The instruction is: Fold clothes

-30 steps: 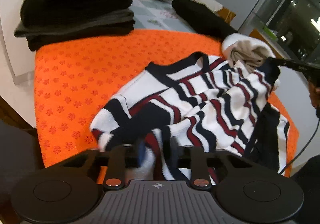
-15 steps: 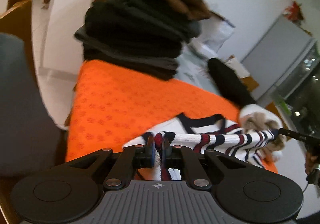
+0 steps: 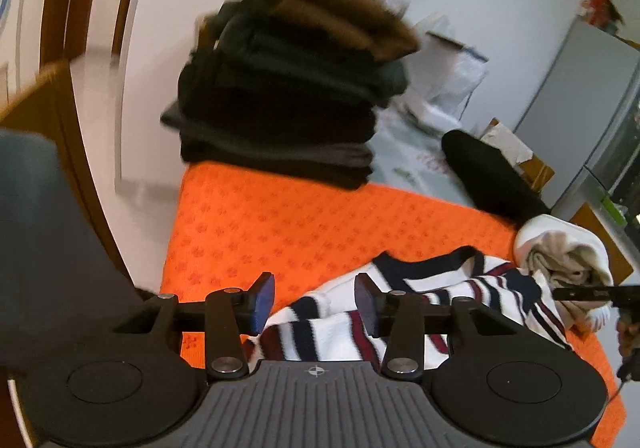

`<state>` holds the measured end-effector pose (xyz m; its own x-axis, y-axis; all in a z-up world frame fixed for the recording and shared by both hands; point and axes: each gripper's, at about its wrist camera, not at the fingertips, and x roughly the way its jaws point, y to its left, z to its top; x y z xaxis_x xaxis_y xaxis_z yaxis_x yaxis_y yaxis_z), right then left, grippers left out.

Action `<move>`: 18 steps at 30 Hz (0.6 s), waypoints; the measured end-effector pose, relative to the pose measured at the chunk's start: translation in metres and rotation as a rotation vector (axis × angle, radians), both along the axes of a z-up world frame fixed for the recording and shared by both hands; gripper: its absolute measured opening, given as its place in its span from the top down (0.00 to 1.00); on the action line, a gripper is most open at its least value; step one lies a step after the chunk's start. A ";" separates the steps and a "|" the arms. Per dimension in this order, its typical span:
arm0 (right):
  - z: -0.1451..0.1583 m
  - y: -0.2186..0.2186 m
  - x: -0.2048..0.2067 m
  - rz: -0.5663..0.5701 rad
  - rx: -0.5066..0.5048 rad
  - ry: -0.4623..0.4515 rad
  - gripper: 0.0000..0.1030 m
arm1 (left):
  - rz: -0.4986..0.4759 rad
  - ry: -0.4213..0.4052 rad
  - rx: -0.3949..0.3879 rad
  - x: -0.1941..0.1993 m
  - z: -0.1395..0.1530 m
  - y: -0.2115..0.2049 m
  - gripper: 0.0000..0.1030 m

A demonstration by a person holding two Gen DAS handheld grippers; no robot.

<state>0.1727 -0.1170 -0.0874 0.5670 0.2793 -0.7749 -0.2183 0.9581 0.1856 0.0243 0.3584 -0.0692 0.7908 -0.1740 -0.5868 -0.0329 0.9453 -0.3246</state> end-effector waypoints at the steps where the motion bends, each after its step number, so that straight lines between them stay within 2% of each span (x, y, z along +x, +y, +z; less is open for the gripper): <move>1: -0.004 0.000 0.001 -0.013 0.025 0.012 0.76 | -0.017 -0.007 0.018 -0.007 0.001 -0.007 0.52; 2: -0.009 0.002 0.002 -0.027 0.052 0.023 0.68 | -0.038 -0.007 0.035 -0.011 -0.001 -0.014 0.51; 5: -0.022 0.005 0.007 -0.065 0.132 0.046 0.58 | -0.090 0.038 0.041 -0.018 -0.012 -0.029 0.49; 7: -0.024 0.006 0.010 -0.086 0.158 0.045 0.57 | -0.118 0.074 0.037 -0.020 -0.020 -0.037 0.49; 8: -0.026 0.006 0.012 -0.097 0.172 0.045 0.59 | -0.123 0.091 0.032 -0.020 -0.025 -0.039 0.49; 10: -0.029 0.007 0.015 -0.118 0.198 0.044 0.84 | -0.120 0.126 0.034 -0.020 -0.034 -0.041 0.49; 11: -0.030 0.007 0.016 -0.128 0.212 0.043 0.93 | -0.117 0.144 0.038 -0.020 -0.038 -0.042 0.49; 14: -0.029 0.008 0.017 -0.151 0.238 0.029 0.94 | -0.123 0.173 0.056 -0.022 -0.045 -0.042 0.49; 18: -0.010 -0.001 0.004 -0.147 0.196 -0.002 0.94 | -0.117 0.178 0.046 -0.025 -0.049 -0.037 0.49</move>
